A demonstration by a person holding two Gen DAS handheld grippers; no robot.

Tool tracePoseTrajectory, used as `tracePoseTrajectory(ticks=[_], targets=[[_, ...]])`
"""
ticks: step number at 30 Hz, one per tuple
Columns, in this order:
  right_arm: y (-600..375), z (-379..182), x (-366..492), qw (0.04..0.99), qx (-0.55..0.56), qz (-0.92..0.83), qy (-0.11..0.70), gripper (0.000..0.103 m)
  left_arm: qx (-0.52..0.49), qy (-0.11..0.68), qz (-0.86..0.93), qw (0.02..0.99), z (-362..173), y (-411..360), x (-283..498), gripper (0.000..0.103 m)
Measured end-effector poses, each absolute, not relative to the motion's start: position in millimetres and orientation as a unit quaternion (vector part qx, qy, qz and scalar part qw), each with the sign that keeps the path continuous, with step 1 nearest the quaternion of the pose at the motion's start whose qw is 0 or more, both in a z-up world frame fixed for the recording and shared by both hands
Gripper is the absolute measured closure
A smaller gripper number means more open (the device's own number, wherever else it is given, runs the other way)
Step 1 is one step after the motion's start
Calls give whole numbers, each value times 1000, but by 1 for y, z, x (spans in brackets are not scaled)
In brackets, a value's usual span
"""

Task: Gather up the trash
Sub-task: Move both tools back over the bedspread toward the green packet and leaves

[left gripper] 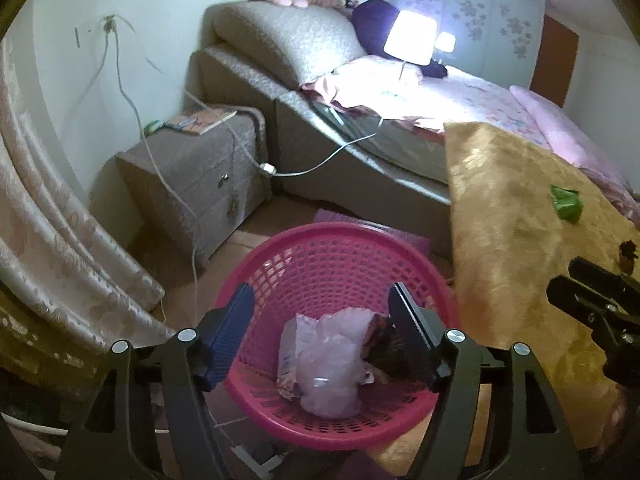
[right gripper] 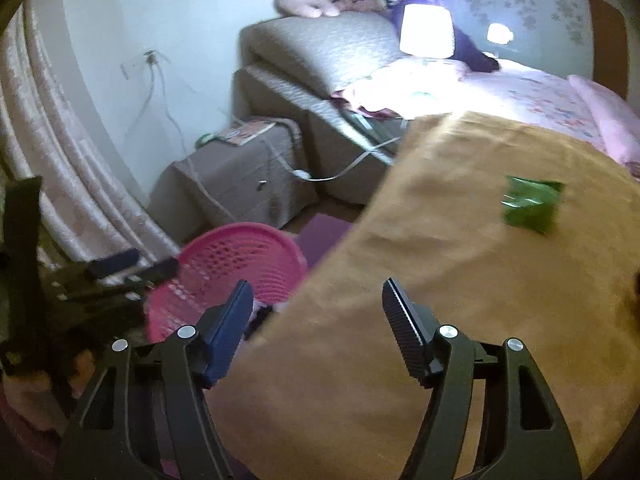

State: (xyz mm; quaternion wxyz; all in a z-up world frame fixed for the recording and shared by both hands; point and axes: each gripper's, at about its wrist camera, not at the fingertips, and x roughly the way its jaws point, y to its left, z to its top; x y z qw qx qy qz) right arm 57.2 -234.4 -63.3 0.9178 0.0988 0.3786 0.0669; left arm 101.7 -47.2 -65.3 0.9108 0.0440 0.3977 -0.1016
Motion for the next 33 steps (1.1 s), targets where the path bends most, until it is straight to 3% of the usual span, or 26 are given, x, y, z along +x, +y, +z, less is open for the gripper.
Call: tracePoseTrajectory(ticks=[12,33], targets=[[-318,-78,-11,927,113,-57,354,25,63,371,-155,913,-52,-86,77,22],[-431,-107,-68,901,162,-213,342,23,92,354,-263,893,-43,-211,61,22]])
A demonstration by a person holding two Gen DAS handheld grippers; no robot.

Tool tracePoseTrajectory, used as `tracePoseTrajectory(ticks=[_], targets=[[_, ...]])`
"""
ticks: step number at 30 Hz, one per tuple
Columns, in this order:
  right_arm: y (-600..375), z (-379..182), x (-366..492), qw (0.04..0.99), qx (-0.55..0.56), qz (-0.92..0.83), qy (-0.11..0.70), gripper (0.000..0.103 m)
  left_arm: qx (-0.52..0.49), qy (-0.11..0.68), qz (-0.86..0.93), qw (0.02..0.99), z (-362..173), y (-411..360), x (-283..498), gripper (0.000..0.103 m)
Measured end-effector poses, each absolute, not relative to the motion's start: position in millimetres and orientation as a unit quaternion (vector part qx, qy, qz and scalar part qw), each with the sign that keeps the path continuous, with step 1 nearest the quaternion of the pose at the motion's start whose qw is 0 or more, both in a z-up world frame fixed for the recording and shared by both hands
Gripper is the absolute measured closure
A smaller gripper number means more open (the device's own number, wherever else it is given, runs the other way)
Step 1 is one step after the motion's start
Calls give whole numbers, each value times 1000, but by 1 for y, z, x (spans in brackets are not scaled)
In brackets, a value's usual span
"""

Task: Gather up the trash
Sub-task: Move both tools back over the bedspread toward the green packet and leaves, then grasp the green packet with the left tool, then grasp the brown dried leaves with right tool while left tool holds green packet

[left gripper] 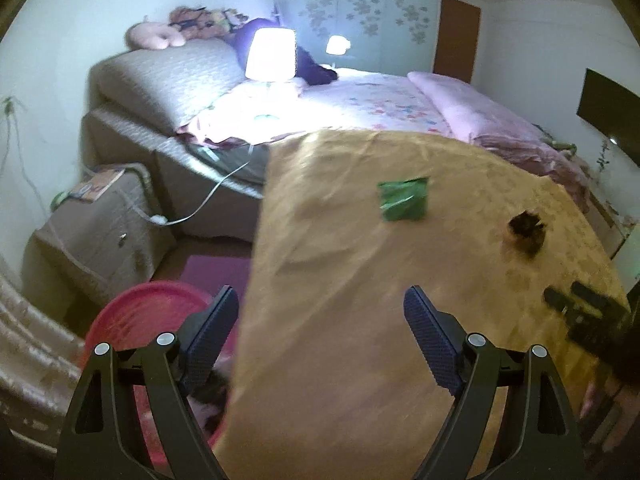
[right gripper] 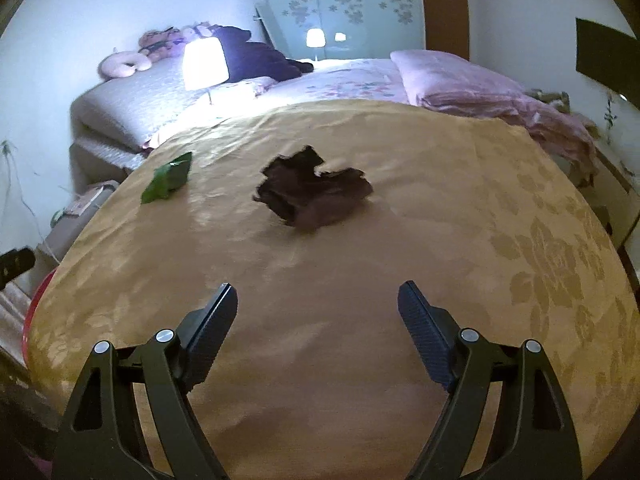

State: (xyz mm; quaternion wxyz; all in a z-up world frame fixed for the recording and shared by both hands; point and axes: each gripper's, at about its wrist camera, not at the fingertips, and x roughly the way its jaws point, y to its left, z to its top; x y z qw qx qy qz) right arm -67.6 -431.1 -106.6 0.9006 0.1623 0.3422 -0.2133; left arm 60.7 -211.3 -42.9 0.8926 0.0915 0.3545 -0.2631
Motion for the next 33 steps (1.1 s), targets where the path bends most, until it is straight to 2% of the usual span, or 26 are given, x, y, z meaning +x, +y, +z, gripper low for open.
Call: tracePoseTrajectory(ticks=[12,22,25,27,28,30,33], targets=[[-437,-106,-77,902,180,-198,338,23,71,370,-286,881,-62,-305,96,22],[-439,-105,-79,903,185,-195,335,22,86,398,-278,870,-80,-343,133,23],[-438,-104,-79,903,183,-196,336,22,78,403,-275,869,-80,-345,143,33],[-439,-104,-79,903,182,-196,337,22,83,410,-277,865,-83,-349,146,44],[-439,-104,-79,903,181,-196,337,22,85,412,-274,865,-84,-350,148,44],[-438,-104,-79,903,179,-197,339,22,87,412,-275,864,-84,-352,148,55],[-437,-104,-77,902,174,-197,342,22,92,411,-278,864,-84,-351,147,59]])
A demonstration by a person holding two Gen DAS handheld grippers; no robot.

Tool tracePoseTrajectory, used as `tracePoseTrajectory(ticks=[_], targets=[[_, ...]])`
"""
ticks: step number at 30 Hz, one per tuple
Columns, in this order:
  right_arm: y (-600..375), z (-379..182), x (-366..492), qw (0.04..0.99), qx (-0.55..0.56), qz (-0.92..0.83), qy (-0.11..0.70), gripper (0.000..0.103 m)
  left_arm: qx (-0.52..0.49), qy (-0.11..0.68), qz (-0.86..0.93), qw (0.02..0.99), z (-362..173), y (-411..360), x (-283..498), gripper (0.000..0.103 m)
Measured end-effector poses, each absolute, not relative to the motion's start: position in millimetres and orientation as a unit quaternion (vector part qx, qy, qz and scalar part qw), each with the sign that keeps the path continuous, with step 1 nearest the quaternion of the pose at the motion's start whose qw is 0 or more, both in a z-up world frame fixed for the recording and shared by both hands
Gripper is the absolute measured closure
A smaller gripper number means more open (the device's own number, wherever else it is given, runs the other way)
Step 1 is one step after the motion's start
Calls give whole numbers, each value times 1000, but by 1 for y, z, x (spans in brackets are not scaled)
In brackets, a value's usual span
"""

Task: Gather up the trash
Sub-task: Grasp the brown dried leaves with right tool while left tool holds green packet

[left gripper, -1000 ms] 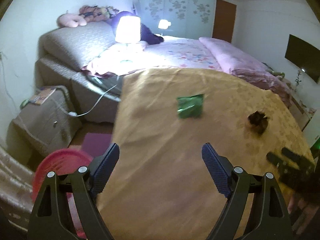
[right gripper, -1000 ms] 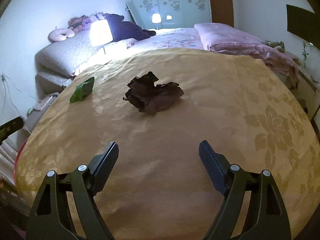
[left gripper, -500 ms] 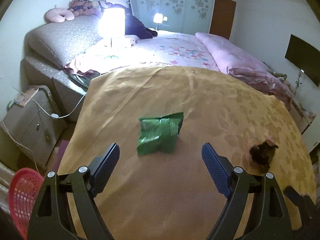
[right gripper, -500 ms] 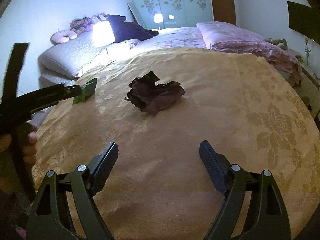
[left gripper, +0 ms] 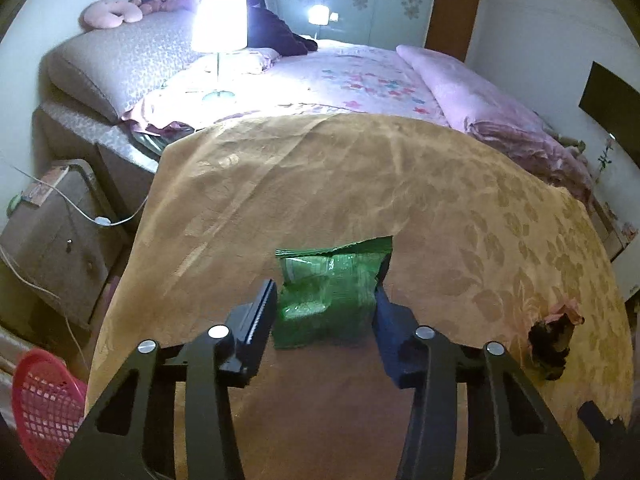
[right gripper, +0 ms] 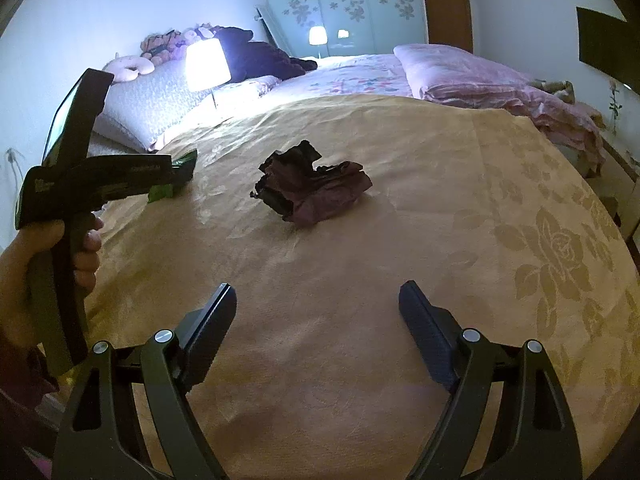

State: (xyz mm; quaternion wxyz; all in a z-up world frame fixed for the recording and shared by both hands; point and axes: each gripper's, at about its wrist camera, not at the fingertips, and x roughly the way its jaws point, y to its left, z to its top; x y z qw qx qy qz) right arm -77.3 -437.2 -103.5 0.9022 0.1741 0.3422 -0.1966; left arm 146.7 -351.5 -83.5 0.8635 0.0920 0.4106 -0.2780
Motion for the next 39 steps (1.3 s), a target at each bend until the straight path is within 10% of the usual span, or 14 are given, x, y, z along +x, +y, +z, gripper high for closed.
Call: tracePoseTrajectory(ticks=[28,39], targets=[[-473,-88,20,896,110,-186,388,12,147,382,-299,862,-89,-324,90,60],[-464,-85,12,904,134,-162,372,43,149,378,-301,863,-90,-320,80,60]])
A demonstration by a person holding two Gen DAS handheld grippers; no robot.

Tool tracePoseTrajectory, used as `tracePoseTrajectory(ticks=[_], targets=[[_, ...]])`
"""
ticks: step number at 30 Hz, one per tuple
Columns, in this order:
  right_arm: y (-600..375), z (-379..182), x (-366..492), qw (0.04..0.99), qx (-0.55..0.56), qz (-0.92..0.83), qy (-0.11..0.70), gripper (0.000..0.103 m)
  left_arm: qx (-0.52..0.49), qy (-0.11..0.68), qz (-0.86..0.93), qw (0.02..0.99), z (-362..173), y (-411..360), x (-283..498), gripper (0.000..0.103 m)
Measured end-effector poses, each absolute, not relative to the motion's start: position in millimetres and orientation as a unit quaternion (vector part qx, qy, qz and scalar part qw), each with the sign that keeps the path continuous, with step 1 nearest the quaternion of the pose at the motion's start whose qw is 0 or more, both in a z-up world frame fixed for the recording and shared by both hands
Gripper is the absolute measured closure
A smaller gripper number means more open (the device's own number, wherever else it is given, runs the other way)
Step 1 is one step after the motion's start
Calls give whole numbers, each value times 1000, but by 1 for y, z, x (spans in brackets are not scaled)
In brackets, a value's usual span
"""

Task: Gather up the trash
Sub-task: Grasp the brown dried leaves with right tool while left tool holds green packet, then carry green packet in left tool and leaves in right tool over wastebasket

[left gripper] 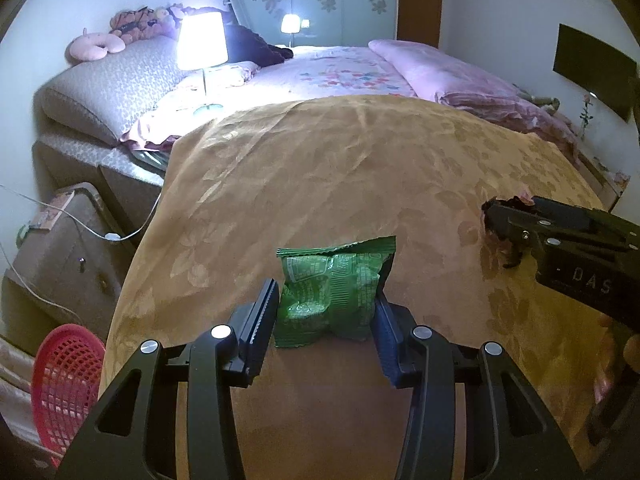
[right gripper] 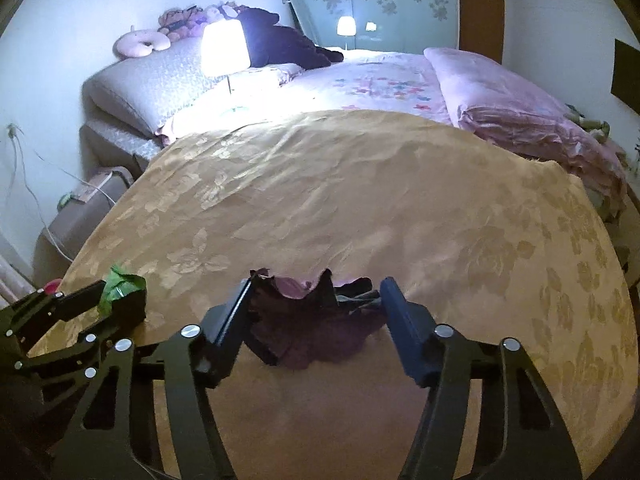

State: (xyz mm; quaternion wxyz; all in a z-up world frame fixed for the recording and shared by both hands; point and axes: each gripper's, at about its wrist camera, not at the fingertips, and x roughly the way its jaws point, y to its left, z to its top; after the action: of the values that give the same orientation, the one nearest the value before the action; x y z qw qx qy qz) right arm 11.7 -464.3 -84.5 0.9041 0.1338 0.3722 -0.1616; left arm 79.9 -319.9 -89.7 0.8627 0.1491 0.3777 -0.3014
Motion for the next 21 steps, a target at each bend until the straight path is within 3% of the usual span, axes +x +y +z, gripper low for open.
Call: tracePoseTrajectory(ticks=[9,21], targets=[[-441,-82,-5,911,144,-135,363,54,147,381,-299,862,-89,-309,66,60],[-399,-81,-30,916,142,-102,360,57,149,375,-297,865,-84,-285,47,60]])
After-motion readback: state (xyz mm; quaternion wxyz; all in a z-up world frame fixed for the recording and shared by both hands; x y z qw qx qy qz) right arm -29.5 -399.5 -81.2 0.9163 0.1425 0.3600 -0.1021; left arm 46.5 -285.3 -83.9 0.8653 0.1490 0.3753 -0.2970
